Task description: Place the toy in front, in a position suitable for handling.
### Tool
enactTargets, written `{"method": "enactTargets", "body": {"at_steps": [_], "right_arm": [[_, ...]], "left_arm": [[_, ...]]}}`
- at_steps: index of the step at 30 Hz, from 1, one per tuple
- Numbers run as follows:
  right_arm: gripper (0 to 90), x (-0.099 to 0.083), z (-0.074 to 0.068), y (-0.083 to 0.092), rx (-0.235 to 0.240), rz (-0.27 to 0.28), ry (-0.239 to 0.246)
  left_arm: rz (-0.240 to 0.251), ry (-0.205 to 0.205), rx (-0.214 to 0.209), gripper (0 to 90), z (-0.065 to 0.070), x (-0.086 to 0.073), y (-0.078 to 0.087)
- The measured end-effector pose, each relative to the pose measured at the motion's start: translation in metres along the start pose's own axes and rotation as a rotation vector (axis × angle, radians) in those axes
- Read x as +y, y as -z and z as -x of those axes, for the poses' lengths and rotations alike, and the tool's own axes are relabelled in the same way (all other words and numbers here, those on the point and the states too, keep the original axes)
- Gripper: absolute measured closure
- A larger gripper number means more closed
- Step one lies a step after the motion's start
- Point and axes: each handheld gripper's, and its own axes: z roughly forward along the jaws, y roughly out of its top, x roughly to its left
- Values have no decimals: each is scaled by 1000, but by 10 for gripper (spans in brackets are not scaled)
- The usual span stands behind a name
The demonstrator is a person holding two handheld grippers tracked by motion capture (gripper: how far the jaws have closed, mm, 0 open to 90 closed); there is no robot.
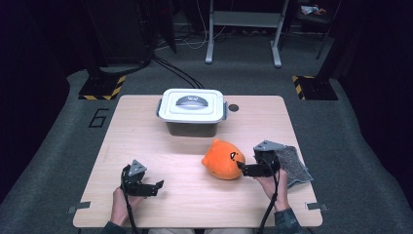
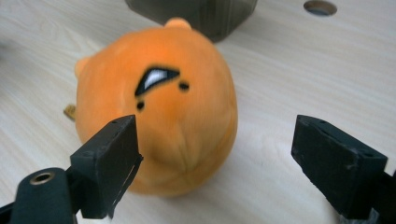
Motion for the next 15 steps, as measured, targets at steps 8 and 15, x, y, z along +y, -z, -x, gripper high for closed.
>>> {"method": "enactTargets", "body": {"at_steps": [8, 15], "right_arm": [[123, -45, -5, 0, -27, -34, -15], [131, -76, -7, -9, -63, -60, -29]], "left_arm": [[29, -7, -103, 82, 6, 27, -13], [29, -6, -192, 85, 10, 54, -25]]}}
